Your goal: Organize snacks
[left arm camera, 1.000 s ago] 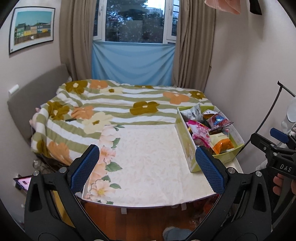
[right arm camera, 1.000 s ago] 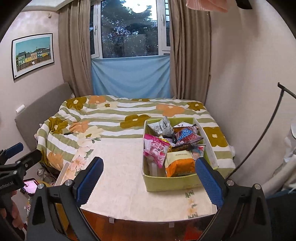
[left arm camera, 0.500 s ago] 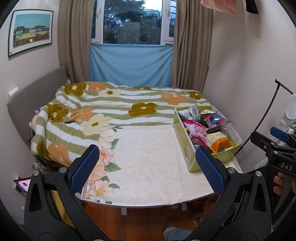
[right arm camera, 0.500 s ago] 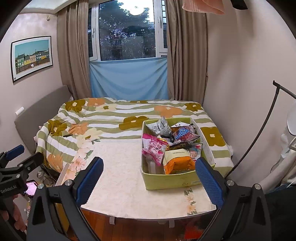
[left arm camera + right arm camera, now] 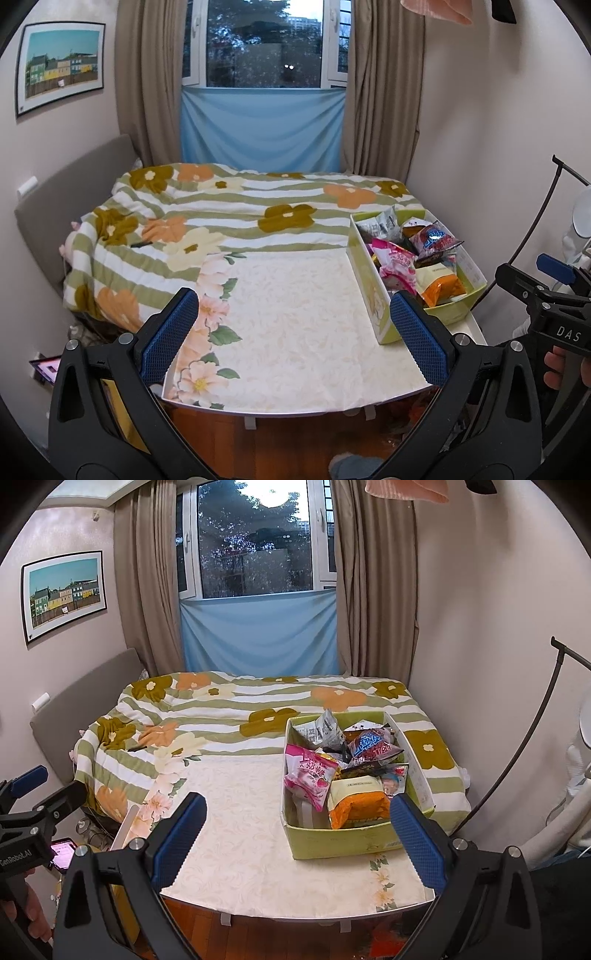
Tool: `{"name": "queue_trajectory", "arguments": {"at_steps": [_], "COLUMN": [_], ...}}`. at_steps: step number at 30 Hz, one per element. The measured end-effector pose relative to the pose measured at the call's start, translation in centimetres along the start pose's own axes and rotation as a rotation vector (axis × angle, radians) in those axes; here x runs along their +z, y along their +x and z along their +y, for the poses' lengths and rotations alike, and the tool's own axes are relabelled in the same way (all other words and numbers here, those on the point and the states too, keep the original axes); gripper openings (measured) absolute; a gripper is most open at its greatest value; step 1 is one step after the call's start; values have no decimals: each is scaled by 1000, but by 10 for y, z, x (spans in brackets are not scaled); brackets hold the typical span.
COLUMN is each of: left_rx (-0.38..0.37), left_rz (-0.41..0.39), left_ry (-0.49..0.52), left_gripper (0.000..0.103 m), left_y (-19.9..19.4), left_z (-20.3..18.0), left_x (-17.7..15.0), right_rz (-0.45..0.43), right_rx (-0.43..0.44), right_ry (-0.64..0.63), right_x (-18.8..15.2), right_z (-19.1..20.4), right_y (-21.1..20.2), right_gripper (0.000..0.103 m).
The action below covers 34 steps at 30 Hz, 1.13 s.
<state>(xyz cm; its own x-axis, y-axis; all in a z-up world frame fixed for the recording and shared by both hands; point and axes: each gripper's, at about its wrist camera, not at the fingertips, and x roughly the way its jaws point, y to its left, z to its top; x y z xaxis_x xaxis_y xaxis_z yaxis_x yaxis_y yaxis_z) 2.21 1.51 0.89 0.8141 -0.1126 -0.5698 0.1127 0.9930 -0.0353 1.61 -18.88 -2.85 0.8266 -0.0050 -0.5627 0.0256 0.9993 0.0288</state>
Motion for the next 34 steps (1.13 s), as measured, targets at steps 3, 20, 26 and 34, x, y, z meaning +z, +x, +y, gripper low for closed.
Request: {"name": "queue_trajectory", "arguments": {"at_steps": [3,20,26,34], "left_rx": [0,24,6,29], "left_rz": [0,7,-3,-50], "left_ry": [0,9,7,-5], "left_gripper": [103,103,103,103], "left_y": [0,5,2,-5], "left_z": [0,0,-2,4], "left_x": [0,1,1,3], "right_rz": [0,10,10,8], "right_rx": [0,-2,-1,6], "right_ry": [-1,1,3,7], "right_x": [0,-1,-2,-7], "right_z": [-1,3,4,9], "right_y": [0,3,4,6], "right_gripper": [99,99,99,99]}}
